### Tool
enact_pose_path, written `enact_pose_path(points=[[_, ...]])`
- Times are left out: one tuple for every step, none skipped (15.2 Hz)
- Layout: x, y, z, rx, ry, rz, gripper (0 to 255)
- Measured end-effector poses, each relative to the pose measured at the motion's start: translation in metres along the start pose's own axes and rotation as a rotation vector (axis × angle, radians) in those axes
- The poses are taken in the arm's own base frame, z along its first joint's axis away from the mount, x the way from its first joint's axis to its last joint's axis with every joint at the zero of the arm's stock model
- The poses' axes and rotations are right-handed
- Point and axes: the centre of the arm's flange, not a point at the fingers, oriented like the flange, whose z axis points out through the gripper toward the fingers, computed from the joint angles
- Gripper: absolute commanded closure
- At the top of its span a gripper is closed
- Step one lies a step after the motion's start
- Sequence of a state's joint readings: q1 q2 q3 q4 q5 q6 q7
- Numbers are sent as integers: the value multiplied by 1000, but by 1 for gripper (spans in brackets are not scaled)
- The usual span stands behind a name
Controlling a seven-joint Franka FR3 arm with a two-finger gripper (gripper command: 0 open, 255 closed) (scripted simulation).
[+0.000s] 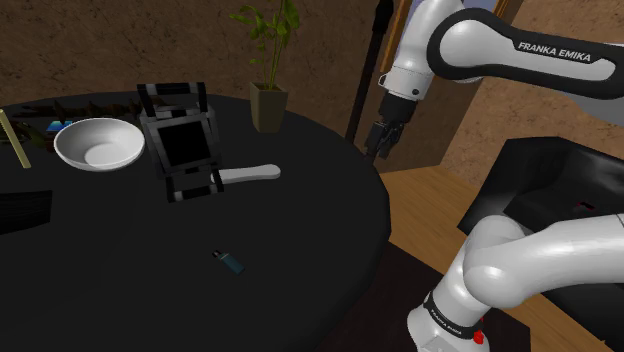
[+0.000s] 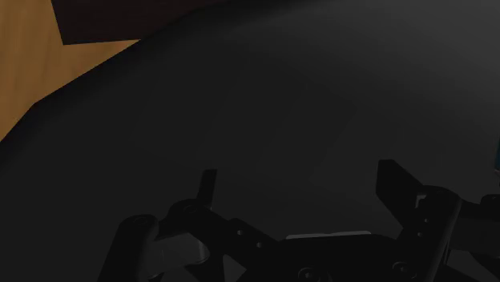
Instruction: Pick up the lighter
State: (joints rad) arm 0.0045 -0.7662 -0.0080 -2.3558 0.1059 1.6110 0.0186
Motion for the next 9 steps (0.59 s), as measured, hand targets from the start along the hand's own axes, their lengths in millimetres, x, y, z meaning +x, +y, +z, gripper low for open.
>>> enact_pose_path(points=[[0,0,0,0,0,0,0],[3,-6,2,-1,-1,-1,0],[5,-15,5,-4,-2,-3,0],[11,-24,11,-6,-4,-6,0],[13,-34,17,-9,-6,-8,0],[19,-47,22,-12,-8,-11,0],[23,-58,27,-15,-10,-13,0],[28,-67,34,-18,-12,-16,0],[33,-81,41,-21,-13,-19,0]])
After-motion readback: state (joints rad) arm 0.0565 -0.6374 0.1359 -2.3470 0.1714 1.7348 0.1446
